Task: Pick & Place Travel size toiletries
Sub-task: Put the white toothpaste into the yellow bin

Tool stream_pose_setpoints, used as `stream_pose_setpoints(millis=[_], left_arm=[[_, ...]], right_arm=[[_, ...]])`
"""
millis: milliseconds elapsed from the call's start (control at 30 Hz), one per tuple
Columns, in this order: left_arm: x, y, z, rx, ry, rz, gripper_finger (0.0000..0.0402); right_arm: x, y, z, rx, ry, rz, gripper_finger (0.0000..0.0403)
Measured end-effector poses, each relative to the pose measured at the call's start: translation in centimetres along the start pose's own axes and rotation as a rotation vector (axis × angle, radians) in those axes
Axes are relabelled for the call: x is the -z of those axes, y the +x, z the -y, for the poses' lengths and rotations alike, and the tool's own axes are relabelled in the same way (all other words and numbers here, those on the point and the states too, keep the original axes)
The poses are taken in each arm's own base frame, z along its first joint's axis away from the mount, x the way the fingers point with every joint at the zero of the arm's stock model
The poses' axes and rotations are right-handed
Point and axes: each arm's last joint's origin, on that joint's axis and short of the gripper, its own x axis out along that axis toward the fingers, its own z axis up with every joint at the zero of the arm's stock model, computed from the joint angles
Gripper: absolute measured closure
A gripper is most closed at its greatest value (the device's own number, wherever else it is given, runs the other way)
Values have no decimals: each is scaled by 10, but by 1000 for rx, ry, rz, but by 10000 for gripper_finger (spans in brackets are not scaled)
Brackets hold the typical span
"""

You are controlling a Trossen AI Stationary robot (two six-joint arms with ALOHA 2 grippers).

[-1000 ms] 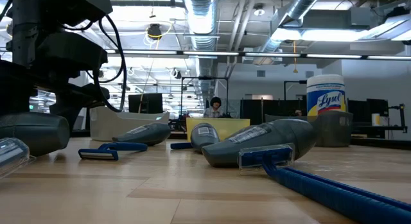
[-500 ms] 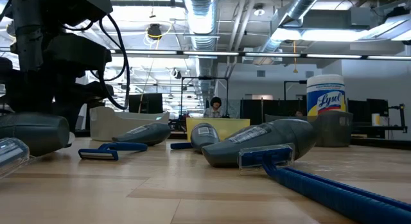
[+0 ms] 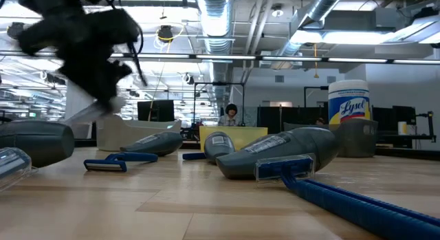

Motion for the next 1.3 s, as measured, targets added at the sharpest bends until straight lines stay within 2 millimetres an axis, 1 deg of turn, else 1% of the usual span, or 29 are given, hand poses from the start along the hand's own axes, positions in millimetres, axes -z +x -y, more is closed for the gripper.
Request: stream_pose_setpoints(millis=[167, 233, 300, 400, 500, 633, 733, 833, 933, 1067, 1200, 1300], left_arm=[[-25, -40, -40, -182, -138, 254, 331], [-37, -54, -57, -244, -153, 381, 332], [-49, -66, -74, -305, -133, 493, 332], [-67, -76, -99, -408, -119, 600, 332], [-85, -75, -126, -439, -116, 632, 332], [-110, -58, -160, -431, -112, 604, 332], [-127, -38, -184, -436, -129, 566, 332], [-138, -14, -204, -445, -149, 519, 332], [-141, 12, -220, -447, -166, 463, 332], [-135, 42, -233, -444, -186, 390, 332], [-123, 66, -242, -434, -213, 320, 331], [-117, 77, -246, -430, -223, 287, 329]], right_arm=[[0, 0, 0, 0, 3, 0, 276], [0, 0, 0, 0, 3, 1, 275], [0, 0, 0, 0, 4, 2, 275], [-1, 0, 0, -1, 8, 7, 276], [-1, 0, -1, -4, 13, 12, 278], [-3, 0, -2, -12, 25, 24, 280], [-3, 0, -2, -14, 27, 25, 280], [-3, 0, -2, -14, 38, 25, 280], [-3, 0, -2, -11, 52, 27, 280], [-3, 0, -1, 4, 67, 39, 280], [-3, 0, -2, 2, 82, 41, 282], [-4, 0, -2, 1, 87, 43, 282]])
